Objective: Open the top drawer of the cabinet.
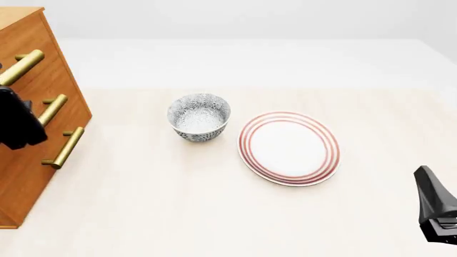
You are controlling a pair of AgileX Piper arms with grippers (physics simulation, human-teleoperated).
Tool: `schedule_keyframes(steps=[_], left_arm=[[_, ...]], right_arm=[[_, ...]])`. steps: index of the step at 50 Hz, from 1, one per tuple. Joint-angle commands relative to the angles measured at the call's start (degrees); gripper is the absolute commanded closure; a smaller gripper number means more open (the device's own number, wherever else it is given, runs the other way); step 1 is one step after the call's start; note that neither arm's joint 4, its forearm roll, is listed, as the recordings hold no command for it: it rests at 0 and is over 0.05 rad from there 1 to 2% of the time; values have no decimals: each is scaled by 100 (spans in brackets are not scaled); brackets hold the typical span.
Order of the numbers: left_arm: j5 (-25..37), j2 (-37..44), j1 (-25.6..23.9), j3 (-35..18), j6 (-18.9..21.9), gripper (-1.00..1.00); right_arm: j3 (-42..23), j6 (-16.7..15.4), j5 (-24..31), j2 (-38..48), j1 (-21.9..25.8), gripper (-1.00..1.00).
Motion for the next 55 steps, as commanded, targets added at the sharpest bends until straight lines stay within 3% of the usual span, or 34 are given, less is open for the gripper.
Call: schedule_keyframes(steps=[1,19,20,55], left_arm=[[-37,147,268,-107,-50,-100],[-213,406,628,-182,10,-100],[-44,74,464,-163,281,100],[228,-312,81,-112,498,100]], right_arm=[[0,1,0,0,-1,-100],[0,0,0,0,0,-100],[0,0,0,1,0,-100],[0,0,0,0,0,-100]])
